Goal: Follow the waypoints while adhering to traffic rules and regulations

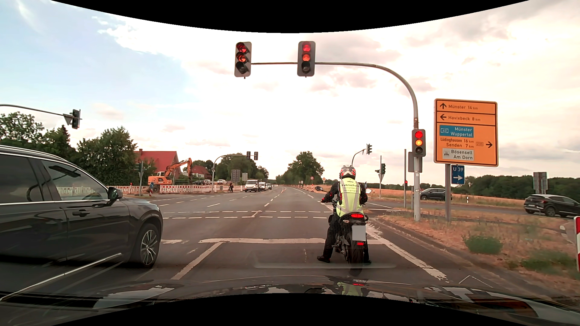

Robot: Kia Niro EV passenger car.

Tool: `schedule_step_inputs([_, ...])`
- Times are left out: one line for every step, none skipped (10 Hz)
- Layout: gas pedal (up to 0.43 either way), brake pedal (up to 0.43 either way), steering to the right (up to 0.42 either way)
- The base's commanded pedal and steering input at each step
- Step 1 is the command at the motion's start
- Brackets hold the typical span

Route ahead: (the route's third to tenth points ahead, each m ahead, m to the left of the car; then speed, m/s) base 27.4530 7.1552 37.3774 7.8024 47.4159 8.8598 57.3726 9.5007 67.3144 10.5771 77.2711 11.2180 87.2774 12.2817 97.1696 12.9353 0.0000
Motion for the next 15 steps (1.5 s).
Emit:
schedule_step_inputs([0.000, 0.000, 0.004])
schedule_step_inputs([0.000, 0.000, 0.004])
schedule_step_inputs([0.000, 0.000, 0.004])
schedule_step_inputs([0.000, 0.000, 0.004])
schedule_step_inputs([0.047, 0.000, 0.005])
schedule_step_inputs([0.047, 0.000, 0.004])
schedule_step_inputs([0.047, 0.000, 0.004])
schedule_step_inputs([0.039, 0.000, 0.005])
schedule_step_inputs([0.047, 0.000, 0.004])
schedule_step_inputs([0.087, 0.000, 0.004])
schedule_step_inputs([0.130, 0.000, 0.005])
schedule_step_inputs([0.130, 0.000, 0.005])
schedule_step_inputs([0.130, 0.000, 0.004])
schedule_step_inputs([0.130, 0.000, 0.005])
schedule_step_inputs([0.130, 0.000, 0.005])
